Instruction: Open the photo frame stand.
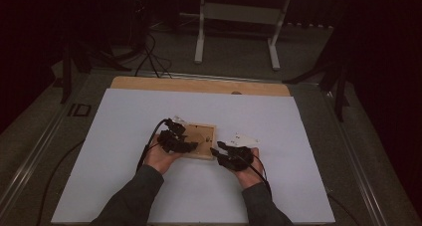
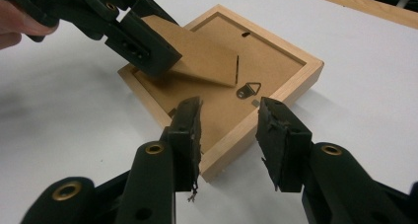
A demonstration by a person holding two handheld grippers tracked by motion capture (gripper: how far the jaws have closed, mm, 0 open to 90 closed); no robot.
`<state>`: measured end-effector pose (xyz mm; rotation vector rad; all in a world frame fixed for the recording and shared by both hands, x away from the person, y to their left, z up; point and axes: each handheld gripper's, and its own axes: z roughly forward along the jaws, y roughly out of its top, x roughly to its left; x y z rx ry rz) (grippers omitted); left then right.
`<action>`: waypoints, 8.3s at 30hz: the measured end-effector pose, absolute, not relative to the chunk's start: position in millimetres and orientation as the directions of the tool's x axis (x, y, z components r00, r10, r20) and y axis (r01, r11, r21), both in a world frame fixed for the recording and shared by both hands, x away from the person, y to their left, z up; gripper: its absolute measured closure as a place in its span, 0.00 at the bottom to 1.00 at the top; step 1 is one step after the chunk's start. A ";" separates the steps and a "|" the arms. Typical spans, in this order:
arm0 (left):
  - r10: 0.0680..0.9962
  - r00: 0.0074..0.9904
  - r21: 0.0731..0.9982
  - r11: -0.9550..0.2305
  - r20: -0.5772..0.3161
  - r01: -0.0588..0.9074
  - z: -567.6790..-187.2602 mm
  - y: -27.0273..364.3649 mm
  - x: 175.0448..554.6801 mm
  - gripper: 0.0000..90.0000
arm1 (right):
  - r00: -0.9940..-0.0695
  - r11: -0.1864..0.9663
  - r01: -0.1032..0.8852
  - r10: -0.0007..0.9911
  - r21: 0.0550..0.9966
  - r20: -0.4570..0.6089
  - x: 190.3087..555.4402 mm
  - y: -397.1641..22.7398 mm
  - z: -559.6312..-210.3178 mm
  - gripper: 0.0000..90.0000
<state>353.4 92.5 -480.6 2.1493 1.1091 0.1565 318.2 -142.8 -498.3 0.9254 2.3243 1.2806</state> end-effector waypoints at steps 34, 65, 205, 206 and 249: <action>0.739 0.673 0.731 -0.444 -0.030 0.519 -484.8 88.9 324.8 0.59 | -0.697 0.314 0.388 0.715 0.866 0.053 323.8 -163.9 -470.8 0.64; 0.740 0.662 0.766 -0.493 0.119 0.413 -493.7 84.9 298.0 0.59 | -0.697 0.355 0.419 0.716 0.835 0.045 353.5 -148.8 -469.2 0.61; 0.754 0.656 0.762 -0.404 -0.037 0.506 -502.5 102.0 304.8 0.73 | -0.790 0.390 0.401 0.605 0.829 0.098 358.8 -125.4 -467.6 0.58; 0.752 0.658 0.762 -0.406 -0.035 0.504 -502.4 101.6 304.4 0.75 | -0.792 0.391 0.403 0.602 0.828 0.101 359.1 -125.3 -468.7 0.58; 0.701 0.711 0.739 -0.455 -0.046 0.497 -506.8 106.9 287.3 0.78 | -0.828 0.463 0.346 0.559 0.816 0.034 331.0 -127.7 -474.5 0.54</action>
